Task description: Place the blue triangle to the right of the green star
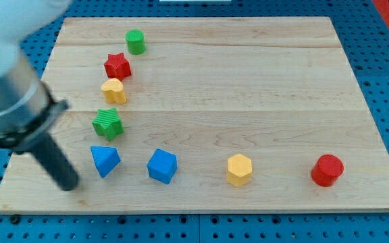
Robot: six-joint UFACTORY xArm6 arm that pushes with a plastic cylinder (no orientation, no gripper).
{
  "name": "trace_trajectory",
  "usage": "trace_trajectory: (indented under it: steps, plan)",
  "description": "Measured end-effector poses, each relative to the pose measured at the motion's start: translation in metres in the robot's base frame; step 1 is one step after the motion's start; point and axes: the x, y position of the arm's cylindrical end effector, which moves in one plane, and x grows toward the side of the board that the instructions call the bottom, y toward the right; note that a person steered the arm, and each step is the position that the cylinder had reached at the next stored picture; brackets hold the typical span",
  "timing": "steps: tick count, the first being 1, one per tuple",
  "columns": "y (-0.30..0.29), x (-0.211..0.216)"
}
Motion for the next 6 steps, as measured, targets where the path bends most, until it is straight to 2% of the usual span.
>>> trace_trajectory:
  steps: [1, 2, 3, 4, 5, 6]
  plan:
    - [0.038, -0.027]
    - [0.049, -0.059]
    - [0.055, -0.069]
    - [0.026, -0.070]
    - [0.027, -0.070]
    - [0.061, -0.079]
